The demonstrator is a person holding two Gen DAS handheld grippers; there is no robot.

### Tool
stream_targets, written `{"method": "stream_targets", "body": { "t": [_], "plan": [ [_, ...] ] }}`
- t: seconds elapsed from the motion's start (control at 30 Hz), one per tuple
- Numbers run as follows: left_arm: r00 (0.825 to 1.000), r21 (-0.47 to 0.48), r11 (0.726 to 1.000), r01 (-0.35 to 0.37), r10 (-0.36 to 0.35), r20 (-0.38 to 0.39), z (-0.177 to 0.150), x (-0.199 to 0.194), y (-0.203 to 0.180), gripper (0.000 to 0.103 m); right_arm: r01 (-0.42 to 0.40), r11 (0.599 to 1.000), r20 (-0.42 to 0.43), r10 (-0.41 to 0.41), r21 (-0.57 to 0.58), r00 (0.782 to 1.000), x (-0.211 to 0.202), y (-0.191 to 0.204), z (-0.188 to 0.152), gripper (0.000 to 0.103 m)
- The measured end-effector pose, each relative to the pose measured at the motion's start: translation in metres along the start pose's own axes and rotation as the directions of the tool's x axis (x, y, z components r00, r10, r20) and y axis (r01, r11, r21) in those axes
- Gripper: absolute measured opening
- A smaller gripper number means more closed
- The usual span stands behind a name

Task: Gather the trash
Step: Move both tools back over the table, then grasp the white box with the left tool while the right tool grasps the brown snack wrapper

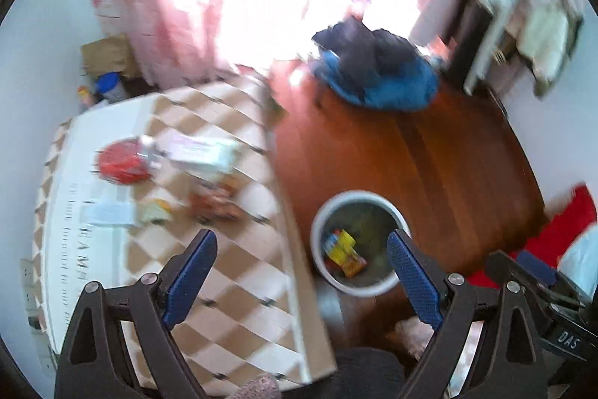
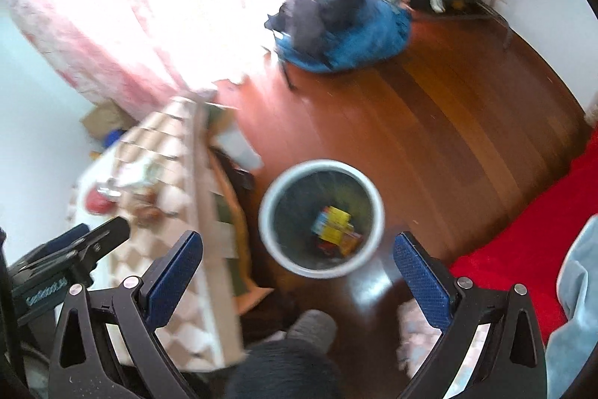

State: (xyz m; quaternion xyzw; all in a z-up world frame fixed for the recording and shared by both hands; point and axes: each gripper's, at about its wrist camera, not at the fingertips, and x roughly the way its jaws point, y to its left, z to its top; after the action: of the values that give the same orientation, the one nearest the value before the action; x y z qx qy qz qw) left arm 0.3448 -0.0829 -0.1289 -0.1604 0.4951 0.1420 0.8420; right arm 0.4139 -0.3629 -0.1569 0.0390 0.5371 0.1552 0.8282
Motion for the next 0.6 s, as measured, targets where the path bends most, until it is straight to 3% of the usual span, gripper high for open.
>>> {"method": "stream_targets", "body": {
  "t": [0.03,0.13,0.23,0.3,0.47,0.6],
  "plan": [
    [1.000,-0.019,1.000,-0.016,0.016,0.011,0.002,-0.002,0.015,0.103,-0.025,1.000,0.008,0.025,-0.013,1.000,-0.006,0.015,0.004,0.103],
    [0.997,-0.100,0.992,-0.083,0.083,-0.006,0.005,0.006,0.077,0.103,-0.074,0.996,-0.007,0.074,-0.050,0.997,-0.004,0.056,0.010,0.103],
    [0.985,-0.203,0.965,-0.168,0.156,-0.073,0.001,0.030,0.146,0.103,-0.091,0.990,-0.050,0.086,-0.108,0.995,0.021,0.107,0.012,0.103],
    [0.972,-0.287,0.933,-0.218,0.182,-0.147,-0.005,0.054,0.195,0.103,-0.103,0.985,-0.098,0.090,-0.137,0.991,0.055,0.143,0.012,0.103],
    [0.953,-0.474,0.842,-0.259,0.143,-0.266,-0.022,0.103,0.279,0.103,-0.121,0.980,-0.254,0.078,-0.159,0.964,0.157,0.218,0.006,0.103],
    [0.955,-0.621,0.759,-0.196,0.004,-0.297,-0.025,0.143,0.317,0.103,-0.082,0.986,-0.323,0.032,-0.143,0.946,0.224,0.247,0.000,0.103]
  ]
}}
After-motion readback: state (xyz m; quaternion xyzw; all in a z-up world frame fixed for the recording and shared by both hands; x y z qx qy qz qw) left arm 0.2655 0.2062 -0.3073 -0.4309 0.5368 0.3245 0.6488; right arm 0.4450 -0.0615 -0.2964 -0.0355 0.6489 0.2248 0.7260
